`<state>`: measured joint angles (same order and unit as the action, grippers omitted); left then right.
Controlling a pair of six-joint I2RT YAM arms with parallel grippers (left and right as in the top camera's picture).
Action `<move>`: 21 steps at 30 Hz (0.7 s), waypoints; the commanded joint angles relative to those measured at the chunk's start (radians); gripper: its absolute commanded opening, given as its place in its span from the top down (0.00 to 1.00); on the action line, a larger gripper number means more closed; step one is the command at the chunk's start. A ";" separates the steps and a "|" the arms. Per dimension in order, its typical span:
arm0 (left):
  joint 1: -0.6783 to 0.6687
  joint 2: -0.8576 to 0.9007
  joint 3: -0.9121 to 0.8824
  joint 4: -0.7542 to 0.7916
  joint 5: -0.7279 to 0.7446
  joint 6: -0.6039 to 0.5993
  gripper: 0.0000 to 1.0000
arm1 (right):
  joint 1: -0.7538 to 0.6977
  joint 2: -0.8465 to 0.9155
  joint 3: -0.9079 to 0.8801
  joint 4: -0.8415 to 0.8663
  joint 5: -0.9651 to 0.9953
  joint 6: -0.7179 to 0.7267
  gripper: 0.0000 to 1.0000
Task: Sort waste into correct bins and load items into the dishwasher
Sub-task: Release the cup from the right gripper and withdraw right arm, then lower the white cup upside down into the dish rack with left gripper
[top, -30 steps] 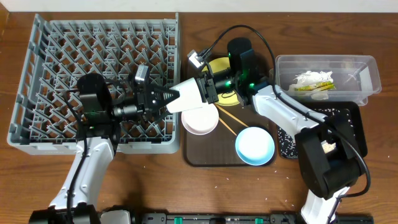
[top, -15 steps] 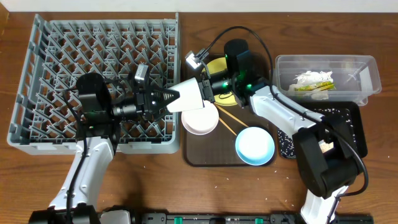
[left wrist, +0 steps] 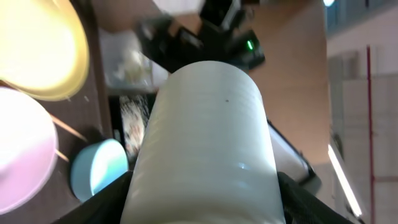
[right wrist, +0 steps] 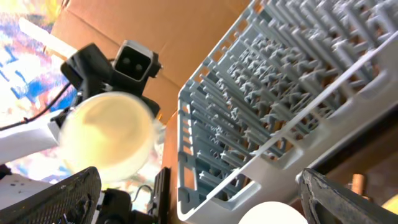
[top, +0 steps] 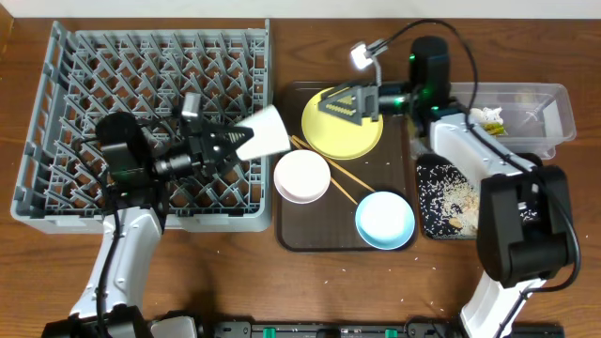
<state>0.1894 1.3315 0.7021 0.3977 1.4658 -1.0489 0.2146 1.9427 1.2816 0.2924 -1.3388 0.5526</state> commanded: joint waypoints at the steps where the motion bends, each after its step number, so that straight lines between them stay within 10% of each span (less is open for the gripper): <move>1: 0.014 -0.005 0.016 0.006 -0.120 0.027 0.70 | -0.025 -0.074 0.005 -0.001 -0.024 0.013 0.01; 13: 0.053 -0.005 0.063 -0.117 -0.377 0.093 0.70 | -0.060 -0.136 0.005 -0.179 0.029 -0.138 0.01; 21: 0.028 -0.006 0.292 -0.727 -0.620 0.437 0.70 | -0.042 -0.300 0.013 -0.615 0.486 -0.439 0.01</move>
<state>0.2356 1.3323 0.8757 -0.2054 1.0039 -0.8177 0.1574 1.7378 1.2800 -0.2562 -1.1046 0.2848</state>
